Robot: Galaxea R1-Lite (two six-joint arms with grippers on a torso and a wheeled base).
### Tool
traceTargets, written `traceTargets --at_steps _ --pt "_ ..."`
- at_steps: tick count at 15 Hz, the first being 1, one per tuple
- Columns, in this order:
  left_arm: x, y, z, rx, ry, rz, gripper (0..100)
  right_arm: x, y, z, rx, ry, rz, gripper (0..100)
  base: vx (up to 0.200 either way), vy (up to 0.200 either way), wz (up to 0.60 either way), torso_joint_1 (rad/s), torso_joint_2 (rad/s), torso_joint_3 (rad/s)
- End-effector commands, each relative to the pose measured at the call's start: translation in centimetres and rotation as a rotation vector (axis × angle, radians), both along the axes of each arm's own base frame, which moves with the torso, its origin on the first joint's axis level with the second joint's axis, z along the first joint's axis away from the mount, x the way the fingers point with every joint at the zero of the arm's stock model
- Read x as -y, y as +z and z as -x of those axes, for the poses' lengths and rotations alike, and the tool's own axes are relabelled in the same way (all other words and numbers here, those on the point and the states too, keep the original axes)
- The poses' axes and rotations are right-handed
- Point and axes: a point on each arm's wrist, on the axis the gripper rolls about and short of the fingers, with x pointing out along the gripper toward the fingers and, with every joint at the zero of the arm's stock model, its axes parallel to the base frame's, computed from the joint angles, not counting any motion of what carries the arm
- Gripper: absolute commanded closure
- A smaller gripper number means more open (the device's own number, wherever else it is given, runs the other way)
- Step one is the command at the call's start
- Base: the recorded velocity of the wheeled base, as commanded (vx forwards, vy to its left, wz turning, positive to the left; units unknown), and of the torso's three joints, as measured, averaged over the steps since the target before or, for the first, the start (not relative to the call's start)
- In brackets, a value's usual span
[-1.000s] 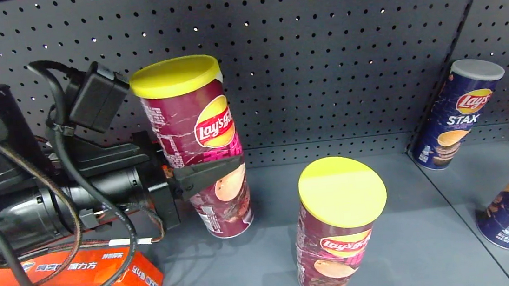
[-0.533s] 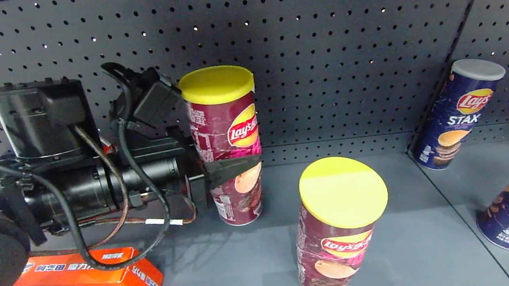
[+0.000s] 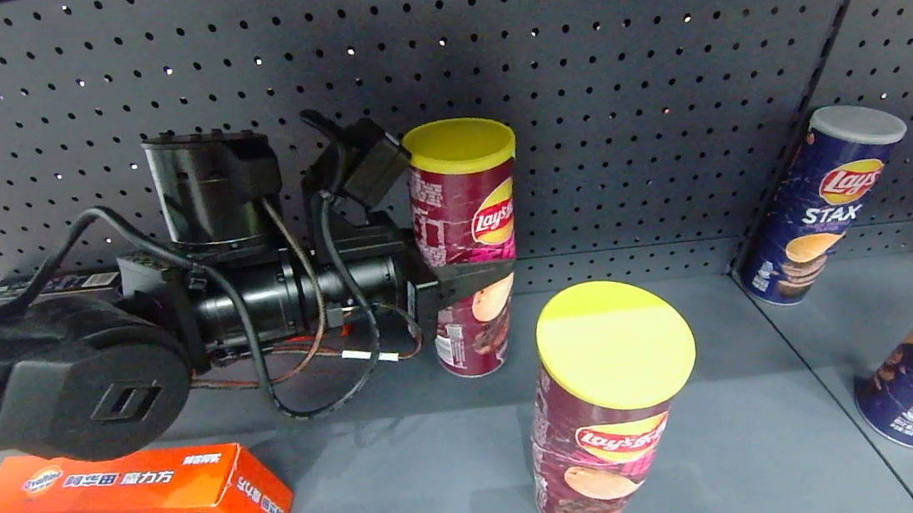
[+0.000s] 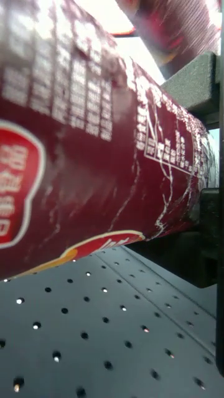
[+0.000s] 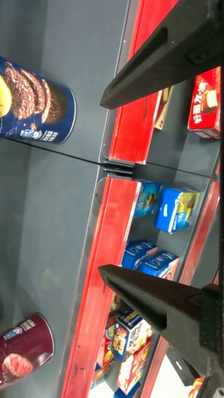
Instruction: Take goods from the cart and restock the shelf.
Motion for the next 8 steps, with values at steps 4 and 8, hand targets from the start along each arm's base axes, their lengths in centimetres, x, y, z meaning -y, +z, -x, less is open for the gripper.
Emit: traceTargets --at_steps 4,8 --pt "1.6 -1.8 -2.8 -0.028 0.002 -0.019 100 0.0 0.0 0.0 0.000 0.001 0.000 0 0.000 0.000 0.00 0.000 0.00 0.000" --pt "2.5 -2.1 -4.1 -0.019 -0.002 -0.014 100 0.0 0.0 0.0 -0.002 0.001 0.001 0 0.000 0.000 0.00 0.000 0.00 0.000"
